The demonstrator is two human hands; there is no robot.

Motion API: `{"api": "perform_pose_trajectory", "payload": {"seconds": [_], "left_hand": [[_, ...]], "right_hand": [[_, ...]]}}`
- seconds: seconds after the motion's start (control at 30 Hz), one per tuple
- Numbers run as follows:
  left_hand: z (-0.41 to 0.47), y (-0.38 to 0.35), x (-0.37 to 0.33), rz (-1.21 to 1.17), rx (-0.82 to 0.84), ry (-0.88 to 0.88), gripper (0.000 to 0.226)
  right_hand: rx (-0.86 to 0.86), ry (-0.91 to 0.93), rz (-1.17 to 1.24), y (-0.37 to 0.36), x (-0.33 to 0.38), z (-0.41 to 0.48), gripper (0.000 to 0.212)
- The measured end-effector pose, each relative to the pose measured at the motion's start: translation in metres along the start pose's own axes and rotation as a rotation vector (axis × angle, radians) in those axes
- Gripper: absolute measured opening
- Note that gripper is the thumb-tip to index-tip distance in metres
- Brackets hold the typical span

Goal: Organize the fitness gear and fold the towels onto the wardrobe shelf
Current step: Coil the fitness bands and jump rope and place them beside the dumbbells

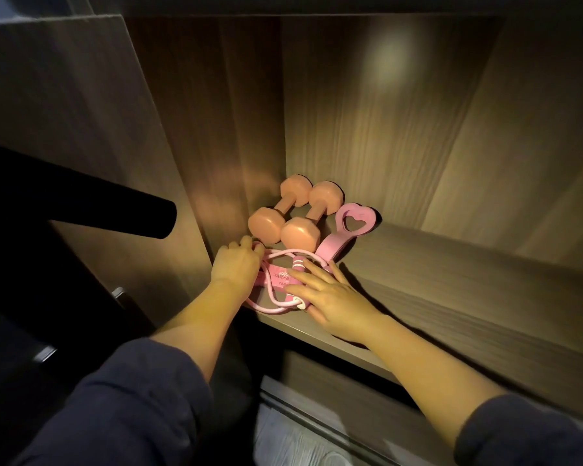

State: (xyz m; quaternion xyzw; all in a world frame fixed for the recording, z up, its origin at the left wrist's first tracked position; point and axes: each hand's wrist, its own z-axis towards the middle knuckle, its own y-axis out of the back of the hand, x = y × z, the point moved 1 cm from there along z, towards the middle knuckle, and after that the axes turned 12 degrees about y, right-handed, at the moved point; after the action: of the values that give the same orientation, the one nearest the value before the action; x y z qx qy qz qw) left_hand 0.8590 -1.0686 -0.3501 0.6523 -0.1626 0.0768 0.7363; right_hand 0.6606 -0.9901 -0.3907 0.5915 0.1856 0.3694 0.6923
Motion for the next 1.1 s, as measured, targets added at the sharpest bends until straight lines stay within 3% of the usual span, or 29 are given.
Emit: {"api": "perform_pose_trajectory", "payload": {"seconds": [0.23, 0.53, 0.8, 1.0, 1.1], "left_hand": [[0.005, 0.005, 0.005, -0.054, 0.069, 0.073, 0.049], [0.0, -0.002, 0.001, -0.027, 0.073, 0.073, 0.044], [-0.017, -0.004, -0.002, -0.059, 0.056, 0.099, 0.069], [-0.035, -0.017, -0.005, -0.263, 0.022, -0.061, 0.082], [-0.037, -0.021, -0.001, -0.315, 0.034, -0.117, 0.072]], "right_hand": [[-0.04, 0.005, 0.002, 0.001, 0.005, 0.007, 0.053], [0.102, -0.002, -0.031, -0.006, 0.0, 0.001, 0.068], [0.044, -0.112, 0.001, 0.001, 0.005, -0.007, 0.072], [0.001, -0.195, -0.02, -0.002, 0.014, -0.019, 0.072], [0.028, -0.246, -0.014, -0.005, 0.015, -0.02, 0.071]]}}
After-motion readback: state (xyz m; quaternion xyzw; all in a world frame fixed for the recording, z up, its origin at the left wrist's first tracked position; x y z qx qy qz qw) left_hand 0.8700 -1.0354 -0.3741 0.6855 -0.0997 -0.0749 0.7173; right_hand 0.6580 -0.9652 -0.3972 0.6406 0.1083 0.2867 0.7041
